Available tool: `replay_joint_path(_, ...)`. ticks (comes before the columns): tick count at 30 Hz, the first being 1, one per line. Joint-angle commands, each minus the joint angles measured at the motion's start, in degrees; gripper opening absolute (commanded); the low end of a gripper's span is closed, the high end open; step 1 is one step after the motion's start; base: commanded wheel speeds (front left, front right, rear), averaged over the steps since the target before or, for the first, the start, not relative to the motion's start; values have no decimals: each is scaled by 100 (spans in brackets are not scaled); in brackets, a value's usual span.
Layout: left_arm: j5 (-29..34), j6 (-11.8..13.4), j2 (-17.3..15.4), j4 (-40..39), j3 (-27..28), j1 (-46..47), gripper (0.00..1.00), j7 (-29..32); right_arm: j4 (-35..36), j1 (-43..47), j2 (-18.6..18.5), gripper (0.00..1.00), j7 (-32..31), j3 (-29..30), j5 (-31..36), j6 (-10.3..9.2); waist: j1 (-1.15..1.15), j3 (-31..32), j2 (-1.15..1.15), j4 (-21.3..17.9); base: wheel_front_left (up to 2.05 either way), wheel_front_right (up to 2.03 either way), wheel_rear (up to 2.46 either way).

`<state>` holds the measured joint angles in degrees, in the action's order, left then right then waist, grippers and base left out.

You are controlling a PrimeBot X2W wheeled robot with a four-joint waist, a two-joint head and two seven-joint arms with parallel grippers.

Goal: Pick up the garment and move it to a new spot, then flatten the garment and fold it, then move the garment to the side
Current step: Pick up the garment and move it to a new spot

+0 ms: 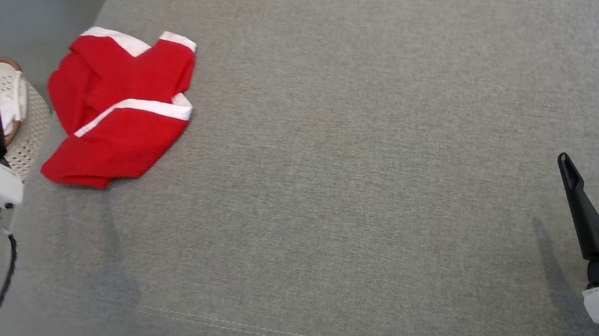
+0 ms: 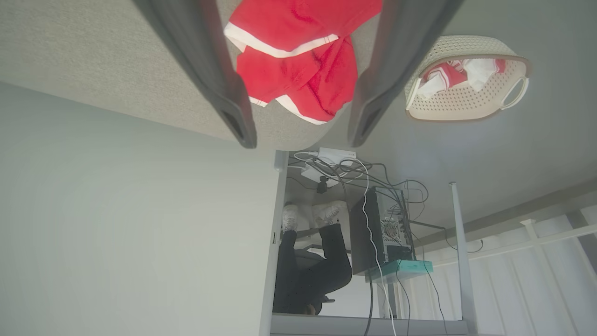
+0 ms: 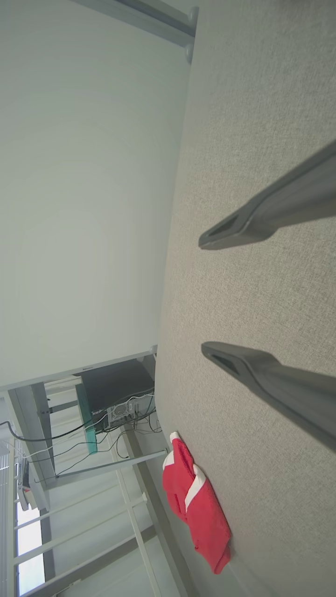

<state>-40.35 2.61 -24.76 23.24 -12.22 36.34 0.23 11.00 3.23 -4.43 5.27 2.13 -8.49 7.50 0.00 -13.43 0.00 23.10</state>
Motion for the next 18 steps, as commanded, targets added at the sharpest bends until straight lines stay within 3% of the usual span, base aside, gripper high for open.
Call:
replay_joint_path(1,-134,-147,-382,264,274,596,100,165,235,-245,-99,100,-6,-132,65,-1,0,-483,0,-469,0,0,0)
replay_joint_path(8,-348,-494,-558,1499,279,1445,100,652,301,-501,-163,100,-8,-188,75,-1,0,-980,0,-903,0,0,0)
replay_joint_path(18,-631,-774,-462,3416,264,1880,100,968,416,-795,-286,100,-56,-252,76,-1,0,-1550,0,-1251,0,0,0)
